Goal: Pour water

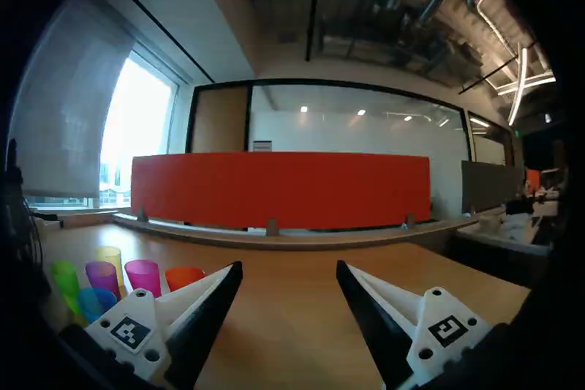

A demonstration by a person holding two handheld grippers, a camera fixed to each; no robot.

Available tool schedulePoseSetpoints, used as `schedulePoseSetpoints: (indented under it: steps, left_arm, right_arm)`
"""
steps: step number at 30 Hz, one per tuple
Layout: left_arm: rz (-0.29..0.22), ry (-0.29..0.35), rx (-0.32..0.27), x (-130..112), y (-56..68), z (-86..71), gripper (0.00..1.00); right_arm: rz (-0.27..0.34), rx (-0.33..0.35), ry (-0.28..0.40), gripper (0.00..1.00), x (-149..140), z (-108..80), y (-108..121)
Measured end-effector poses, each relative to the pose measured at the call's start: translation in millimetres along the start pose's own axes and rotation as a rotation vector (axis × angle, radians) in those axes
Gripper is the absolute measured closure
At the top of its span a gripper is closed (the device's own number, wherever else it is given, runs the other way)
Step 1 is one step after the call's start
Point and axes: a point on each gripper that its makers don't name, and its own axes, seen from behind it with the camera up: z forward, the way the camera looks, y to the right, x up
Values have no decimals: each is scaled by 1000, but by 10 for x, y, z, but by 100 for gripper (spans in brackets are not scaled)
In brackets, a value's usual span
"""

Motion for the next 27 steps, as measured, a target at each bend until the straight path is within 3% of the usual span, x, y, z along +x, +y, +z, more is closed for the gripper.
schedulePoseSetpoints:
  steps: [27]
  left_arm:
    - [0, 0, 0, 8, -1, 4, 16]
  right_arm:
    - [6, -38, -61, 1, -207, 24, 115]
